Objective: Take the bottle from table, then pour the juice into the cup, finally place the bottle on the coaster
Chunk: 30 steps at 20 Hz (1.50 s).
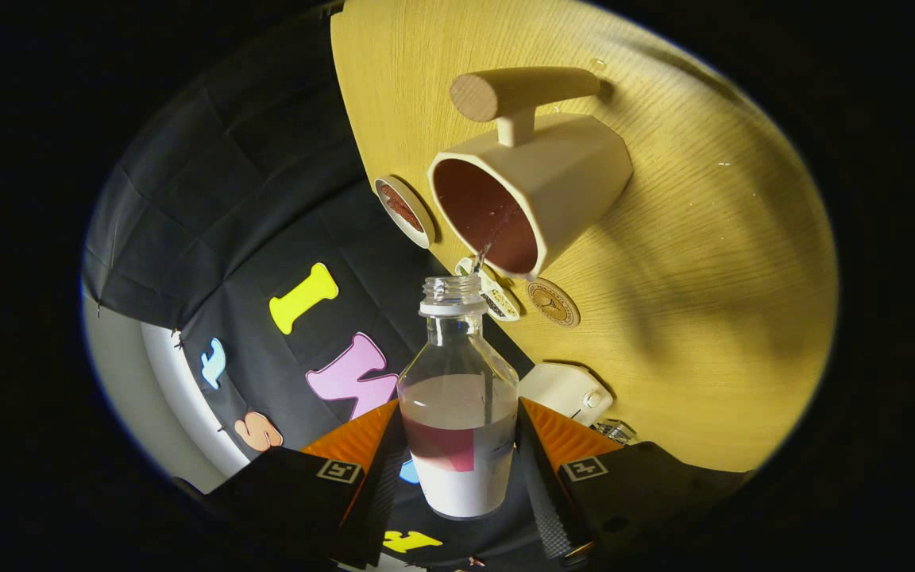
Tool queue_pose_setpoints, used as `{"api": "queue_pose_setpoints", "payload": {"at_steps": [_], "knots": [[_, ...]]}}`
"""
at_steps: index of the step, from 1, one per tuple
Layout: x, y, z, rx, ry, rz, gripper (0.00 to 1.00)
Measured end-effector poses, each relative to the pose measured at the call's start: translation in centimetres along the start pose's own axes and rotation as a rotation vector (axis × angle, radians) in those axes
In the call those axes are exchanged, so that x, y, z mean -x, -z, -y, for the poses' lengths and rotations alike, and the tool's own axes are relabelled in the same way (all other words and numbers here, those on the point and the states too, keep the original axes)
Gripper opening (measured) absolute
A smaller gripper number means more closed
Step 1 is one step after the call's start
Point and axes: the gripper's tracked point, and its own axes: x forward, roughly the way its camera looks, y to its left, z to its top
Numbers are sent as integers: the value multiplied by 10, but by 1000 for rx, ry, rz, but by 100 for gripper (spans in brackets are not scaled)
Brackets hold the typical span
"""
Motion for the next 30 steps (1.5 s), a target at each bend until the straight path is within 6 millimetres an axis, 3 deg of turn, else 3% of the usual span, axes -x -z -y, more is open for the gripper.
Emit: {"api": "queue_pose_setpoints", "payload": {"at_steps": [13,30], "knots": [[-5,2,-29,-172,-65,67,76],[-4,3,-43,-249,-74,110,76]]}}
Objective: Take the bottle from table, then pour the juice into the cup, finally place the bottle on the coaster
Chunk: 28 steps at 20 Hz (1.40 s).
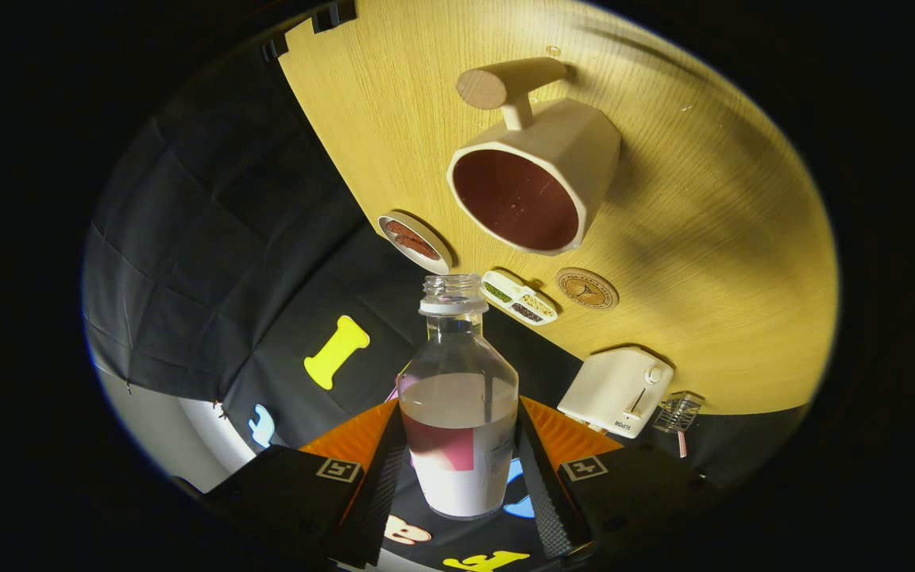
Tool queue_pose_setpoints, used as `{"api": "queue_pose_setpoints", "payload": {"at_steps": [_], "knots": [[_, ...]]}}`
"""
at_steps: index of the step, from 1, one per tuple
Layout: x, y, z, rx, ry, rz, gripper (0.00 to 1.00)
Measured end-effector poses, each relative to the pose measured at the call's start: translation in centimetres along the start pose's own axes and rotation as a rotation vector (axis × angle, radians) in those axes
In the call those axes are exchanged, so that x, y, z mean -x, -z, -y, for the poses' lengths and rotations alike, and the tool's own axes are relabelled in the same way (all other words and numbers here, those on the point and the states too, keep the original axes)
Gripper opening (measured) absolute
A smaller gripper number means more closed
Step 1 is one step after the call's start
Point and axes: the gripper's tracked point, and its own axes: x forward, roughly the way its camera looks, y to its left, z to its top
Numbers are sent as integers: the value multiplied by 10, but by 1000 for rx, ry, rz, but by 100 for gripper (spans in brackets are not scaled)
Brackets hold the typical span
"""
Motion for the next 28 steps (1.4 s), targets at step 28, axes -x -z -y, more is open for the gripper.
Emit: {"api": "queue_pose_setpoints", "payload": {"at_steps": [28], "knots": [[-9,-15,56,770,104,-15,76]]}}
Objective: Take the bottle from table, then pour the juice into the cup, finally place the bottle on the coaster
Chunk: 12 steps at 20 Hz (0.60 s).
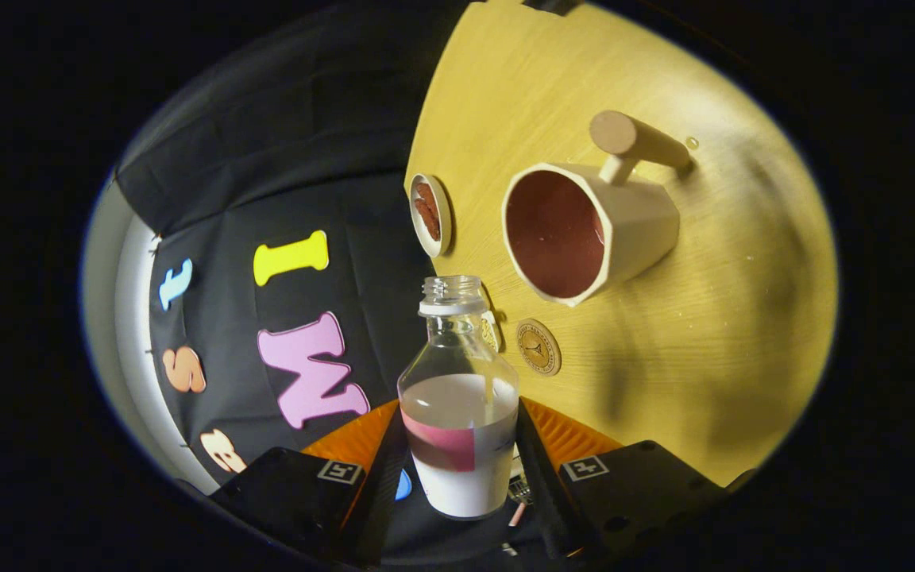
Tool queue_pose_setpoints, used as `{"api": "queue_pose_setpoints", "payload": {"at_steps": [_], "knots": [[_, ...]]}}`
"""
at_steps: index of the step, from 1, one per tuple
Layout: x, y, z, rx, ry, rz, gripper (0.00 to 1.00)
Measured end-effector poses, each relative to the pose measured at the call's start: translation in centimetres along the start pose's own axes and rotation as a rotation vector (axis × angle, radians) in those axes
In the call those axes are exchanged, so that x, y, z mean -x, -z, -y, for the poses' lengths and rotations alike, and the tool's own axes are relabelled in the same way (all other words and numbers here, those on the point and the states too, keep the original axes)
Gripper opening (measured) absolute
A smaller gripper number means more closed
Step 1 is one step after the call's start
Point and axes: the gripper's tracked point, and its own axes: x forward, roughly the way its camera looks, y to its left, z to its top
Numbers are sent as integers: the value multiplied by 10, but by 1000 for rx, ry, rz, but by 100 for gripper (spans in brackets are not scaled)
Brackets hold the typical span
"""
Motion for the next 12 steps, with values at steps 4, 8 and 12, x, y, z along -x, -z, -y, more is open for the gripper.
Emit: {"api": "queue_pose_setpoints", "payload": {"at_steps": [4,8,12], "knots": [[6,1,-1,250,-27,-5,76],[17,1,-15,485,-66,16,76],[31,3,-24,805,-77,79,76]]}}
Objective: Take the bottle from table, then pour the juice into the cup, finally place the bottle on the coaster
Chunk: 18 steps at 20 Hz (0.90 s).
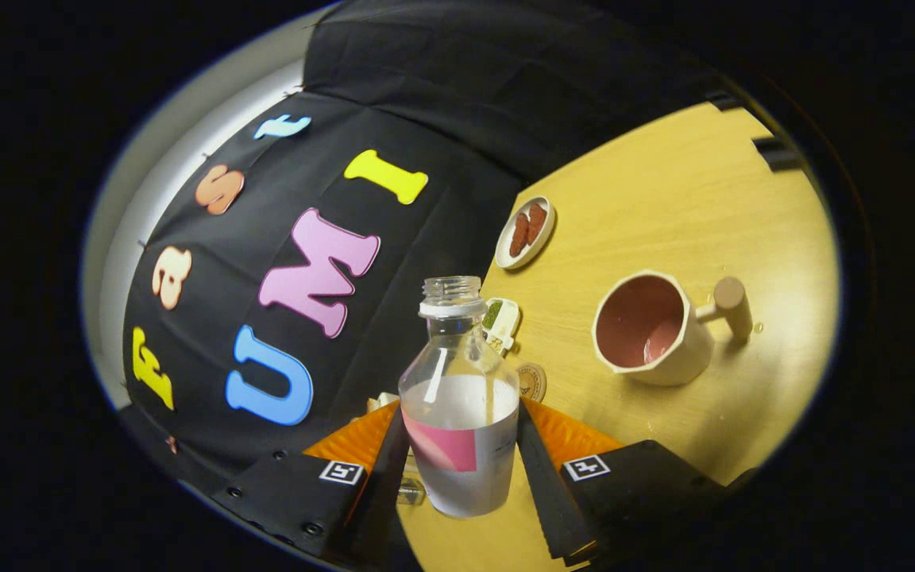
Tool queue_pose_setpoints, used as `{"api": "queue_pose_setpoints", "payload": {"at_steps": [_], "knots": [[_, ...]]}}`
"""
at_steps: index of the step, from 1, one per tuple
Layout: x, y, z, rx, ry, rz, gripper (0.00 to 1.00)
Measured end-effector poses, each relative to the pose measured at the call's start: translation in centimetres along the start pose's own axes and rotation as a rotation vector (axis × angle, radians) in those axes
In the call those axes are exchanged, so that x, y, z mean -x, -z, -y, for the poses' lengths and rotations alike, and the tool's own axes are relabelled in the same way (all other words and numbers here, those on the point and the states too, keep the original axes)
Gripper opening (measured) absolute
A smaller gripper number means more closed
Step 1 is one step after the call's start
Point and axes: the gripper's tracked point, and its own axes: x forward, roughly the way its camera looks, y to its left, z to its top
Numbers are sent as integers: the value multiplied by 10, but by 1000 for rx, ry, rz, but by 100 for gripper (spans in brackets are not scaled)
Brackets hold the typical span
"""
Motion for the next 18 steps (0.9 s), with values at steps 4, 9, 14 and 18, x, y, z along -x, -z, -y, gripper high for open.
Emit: {"api": "queue_pose_setpoints", "payload": {"at_steps": [4,9,14,18], "knots": [[8,-25,-25,350,-18,114,75],[-14,-42,-84,702,-76,239,76],[-44,-44,-117,852,-103,335,76],[-74,-30,-120,939,-93,370,76]]}}
